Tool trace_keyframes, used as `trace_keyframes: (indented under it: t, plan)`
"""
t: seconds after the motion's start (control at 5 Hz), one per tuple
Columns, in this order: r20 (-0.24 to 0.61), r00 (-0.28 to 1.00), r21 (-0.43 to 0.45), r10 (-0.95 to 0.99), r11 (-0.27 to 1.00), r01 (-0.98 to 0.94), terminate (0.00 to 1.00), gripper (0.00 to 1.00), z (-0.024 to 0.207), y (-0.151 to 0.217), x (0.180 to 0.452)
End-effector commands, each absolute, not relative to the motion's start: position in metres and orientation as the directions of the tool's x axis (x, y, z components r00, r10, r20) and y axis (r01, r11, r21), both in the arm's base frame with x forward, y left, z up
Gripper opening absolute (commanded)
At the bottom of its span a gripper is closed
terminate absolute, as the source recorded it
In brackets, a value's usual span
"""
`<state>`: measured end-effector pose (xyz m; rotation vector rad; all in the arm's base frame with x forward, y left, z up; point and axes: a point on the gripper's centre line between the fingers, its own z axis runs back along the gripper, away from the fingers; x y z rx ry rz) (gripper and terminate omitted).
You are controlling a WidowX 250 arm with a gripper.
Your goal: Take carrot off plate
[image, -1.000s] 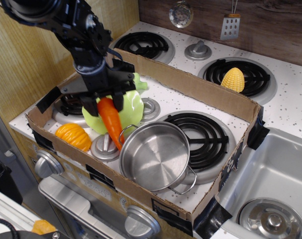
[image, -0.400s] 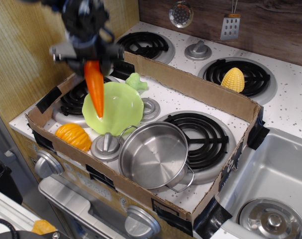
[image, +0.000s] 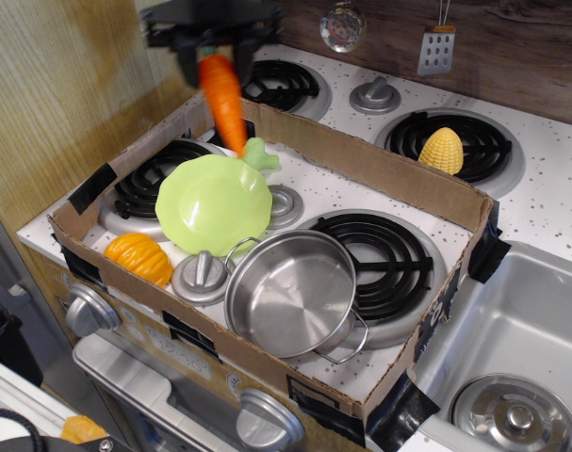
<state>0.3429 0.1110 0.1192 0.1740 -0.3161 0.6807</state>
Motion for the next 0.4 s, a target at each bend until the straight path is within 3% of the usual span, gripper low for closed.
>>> trace_keyframes:
  t: [0.0,0.2]
  plan:
    - [0.294,0.64,-0.069,0.71,0.683,-0.727,0.0,0.0,0.13,0.075,0.355]
    - [0.225,0.59,-0.079,0.775,0.619,-0.782,0.0,0.0,0.095,0.051,0.349]
